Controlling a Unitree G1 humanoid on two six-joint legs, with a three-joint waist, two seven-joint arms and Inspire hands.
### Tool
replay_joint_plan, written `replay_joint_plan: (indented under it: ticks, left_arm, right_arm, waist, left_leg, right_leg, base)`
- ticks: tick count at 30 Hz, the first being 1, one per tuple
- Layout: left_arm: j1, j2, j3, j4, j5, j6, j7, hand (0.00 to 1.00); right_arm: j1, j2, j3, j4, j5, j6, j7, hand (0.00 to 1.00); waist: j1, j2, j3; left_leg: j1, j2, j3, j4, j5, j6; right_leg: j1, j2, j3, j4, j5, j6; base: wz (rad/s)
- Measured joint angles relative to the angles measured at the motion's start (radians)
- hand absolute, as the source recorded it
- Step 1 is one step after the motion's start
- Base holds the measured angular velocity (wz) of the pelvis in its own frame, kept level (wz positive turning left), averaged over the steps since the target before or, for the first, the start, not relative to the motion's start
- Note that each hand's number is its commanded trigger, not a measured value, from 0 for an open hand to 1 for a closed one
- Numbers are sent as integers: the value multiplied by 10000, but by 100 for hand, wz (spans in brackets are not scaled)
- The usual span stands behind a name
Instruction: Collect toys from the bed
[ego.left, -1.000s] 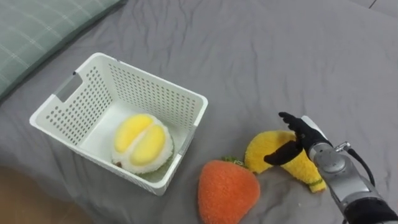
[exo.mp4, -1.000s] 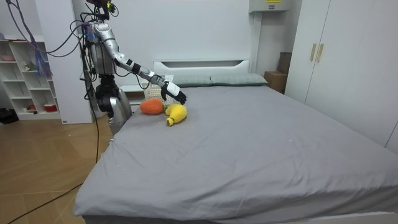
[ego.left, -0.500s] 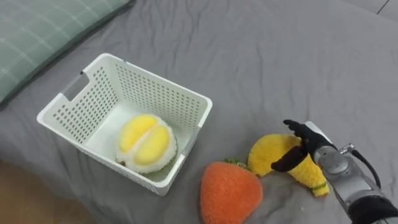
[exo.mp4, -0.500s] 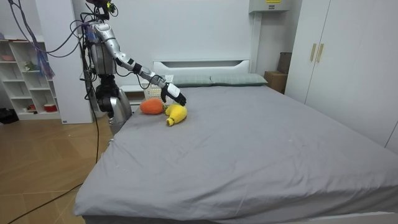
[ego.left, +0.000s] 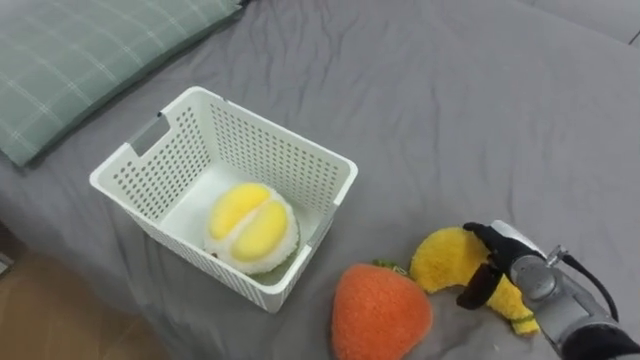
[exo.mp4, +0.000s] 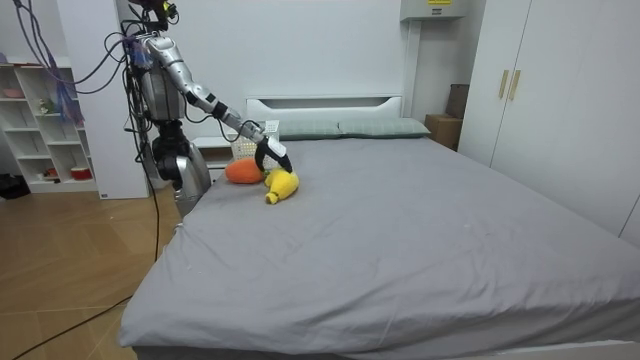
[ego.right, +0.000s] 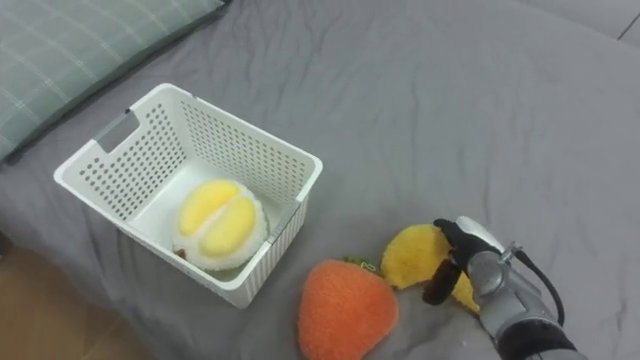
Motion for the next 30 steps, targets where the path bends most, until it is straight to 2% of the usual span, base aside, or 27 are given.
replay_joint_plan:
  ticks: [7,12,21,26,30]
  left_arm:
    - [-129,14,0,203,-1,-11,-39,0]
    - [-270,25,-5,197,-19,-220,-95,0]
    - [-455,133,-6,290,-636,-346,-95,0]
    - [-593,182,-44,254,-1067,-423,-71,0]
    - [-574,365,-319,275,-1206,-430,-25,0]
  right_arm:
    - [-3,-67,0,158,-244,5,-250,100]
    - [-2,-97,-3,297,-395,-17,-282,100]
    - [-21,-145,-12,537,-453,-137,-444,100]
    - [-66,-272,-108,617,-541,-238,-873,100]
    - [-203,-413,-100,735,-546,-298,-1257,100]
  waist:
    - [52,-79,27]
    - [2,-46,57]
    - [34,19,98]
    - [-2,117,75]
    - [27,115,63]
  left_leg:
    - [-26,-4,-36,17,-2,-1]
    - [-153,-84,-244,55,18,-4]
    - [-270,-114,-300,63,30,11]
    - [-798,-154,-454,290,60,0]
    - [-1027,-159,-476,233,132,-15]
  right_leg:
    - [11,0,-56,-3,0,0]
    - [-16,-34,-273,-10,0,0]
    - [-73,-47,-308,-24,0,0]
    - [-457,-53,-542,0,1,-1]
    - [-724,-57,-539,27,2,-4]
  base:
    - [1]
    - [10]
    - [2]
    - [12]
    - [3]
